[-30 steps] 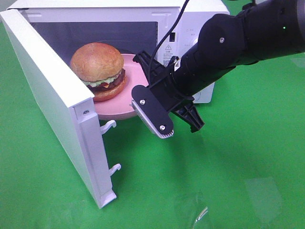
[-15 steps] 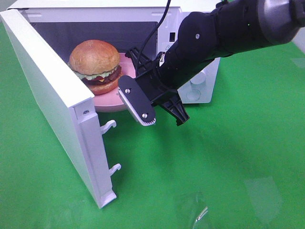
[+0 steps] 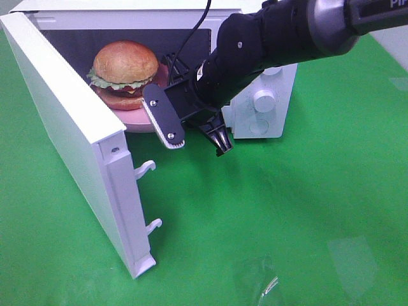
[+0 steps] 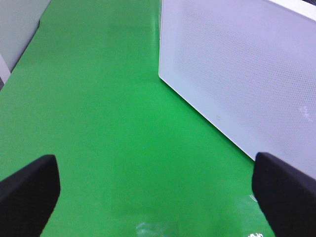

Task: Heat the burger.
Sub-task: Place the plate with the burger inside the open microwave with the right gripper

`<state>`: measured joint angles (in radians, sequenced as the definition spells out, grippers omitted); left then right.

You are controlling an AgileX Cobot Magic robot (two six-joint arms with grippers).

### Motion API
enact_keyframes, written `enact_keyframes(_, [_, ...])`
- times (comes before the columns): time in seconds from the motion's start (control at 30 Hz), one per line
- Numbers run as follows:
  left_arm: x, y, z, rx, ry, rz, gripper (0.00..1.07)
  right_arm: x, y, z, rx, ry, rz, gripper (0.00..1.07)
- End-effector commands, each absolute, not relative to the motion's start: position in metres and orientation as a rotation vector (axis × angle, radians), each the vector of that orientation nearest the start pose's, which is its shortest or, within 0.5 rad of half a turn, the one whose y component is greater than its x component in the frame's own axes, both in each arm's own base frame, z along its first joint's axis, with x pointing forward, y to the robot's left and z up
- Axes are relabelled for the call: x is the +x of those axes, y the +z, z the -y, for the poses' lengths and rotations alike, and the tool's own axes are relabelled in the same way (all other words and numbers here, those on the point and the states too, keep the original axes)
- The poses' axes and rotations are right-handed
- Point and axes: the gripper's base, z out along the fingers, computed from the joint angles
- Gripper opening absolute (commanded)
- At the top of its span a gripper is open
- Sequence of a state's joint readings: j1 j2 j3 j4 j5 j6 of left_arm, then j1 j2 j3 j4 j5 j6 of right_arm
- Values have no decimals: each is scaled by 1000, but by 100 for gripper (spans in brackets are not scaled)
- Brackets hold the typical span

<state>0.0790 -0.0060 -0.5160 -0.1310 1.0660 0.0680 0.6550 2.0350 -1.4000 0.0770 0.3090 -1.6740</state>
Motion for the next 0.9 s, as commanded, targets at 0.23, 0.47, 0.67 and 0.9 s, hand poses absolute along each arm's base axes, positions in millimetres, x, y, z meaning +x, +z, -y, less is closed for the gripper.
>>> enact_keyframes(0.23, [-10,281,11,-7,-60,-2006,98,376,195,-288,-2082,-432,-1099,0])
enact_keyframes(0.47, [-10,281,11,-7,-60,-2006,98,389,192,-294,-2033,-423,-1177,0])
enact_keyframes(0.67, [-10,281,11,-7,-60,-2006,98,396,186,-299,-2035,-415,-1204,1])
enact_keyframes(0.9, [-10,281,11,-7,-60,-2006,98,403,179,-304,-2019,-405,-1224,1])
